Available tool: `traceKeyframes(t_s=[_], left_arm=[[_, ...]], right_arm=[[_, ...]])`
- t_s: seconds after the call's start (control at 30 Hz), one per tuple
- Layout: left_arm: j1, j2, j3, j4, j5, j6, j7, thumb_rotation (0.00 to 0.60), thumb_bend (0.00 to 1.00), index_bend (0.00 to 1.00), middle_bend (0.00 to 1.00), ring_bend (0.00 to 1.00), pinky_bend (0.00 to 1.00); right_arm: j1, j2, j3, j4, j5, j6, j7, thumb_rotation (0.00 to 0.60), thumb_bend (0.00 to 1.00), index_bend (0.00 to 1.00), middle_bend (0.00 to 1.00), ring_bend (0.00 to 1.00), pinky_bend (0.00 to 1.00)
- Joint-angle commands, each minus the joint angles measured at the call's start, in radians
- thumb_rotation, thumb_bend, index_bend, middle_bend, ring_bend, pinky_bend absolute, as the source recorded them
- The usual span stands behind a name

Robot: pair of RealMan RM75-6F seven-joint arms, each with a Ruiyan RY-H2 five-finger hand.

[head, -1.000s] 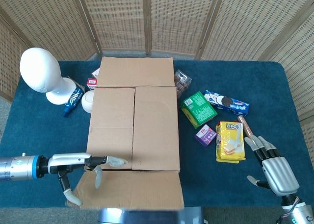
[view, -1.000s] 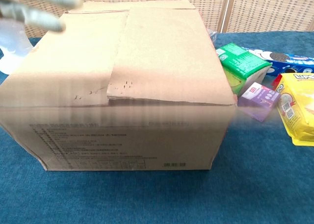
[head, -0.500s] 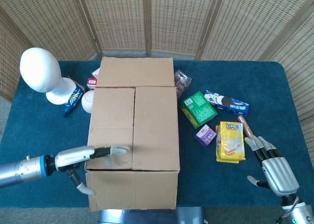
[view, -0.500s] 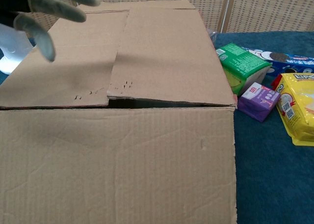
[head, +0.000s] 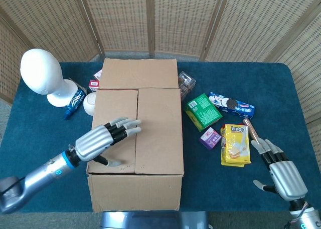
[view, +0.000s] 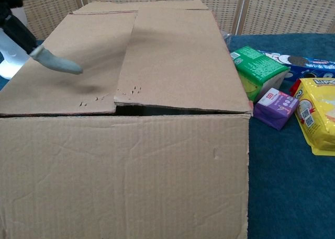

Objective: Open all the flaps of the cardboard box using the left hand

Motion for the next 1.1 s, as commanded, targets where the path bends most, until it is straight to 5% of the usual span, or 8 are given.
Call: traceKeyframes(t_s=[0.03, 0.67, 1.1], left_arm=[[0.010, -0.088, -0.049, 0.034, -0.046, -0.022, 0.121, 0.600, 0.10, 0.00, 0.00, 0.00, 0.07], [-0.029, -0.219, -0.083, 0.137, -0.076, -0.055, 0.314, 0.600, 0.10, 0.00, 0.00, 0.00, 0.08], [-0.047, -0.371, -0.126, 0.296, -0.050, 0.049, 0.346, 0.600, 0.10, 0.00, 0.00, 0.00, 0.09]], right_arm=[[0.000, 0.004, 0.000, 0.000, -0.001, 0.001, 0.009, 0.600, 0.00, 0.00, 0.00, 0.00, 0.17], [0.004, 0.019, -0.003, 0.000, -0.006, 0.001, 0.053, 0.600, 0.00, 0.00, 0.00, 0.00, 0.17], [0.006, 0.020, -0.005, 0.000, -0.004, -0.006, 0.055, 0.600, 0.00, 0.00, 0.00, 0.00, 0.17]])
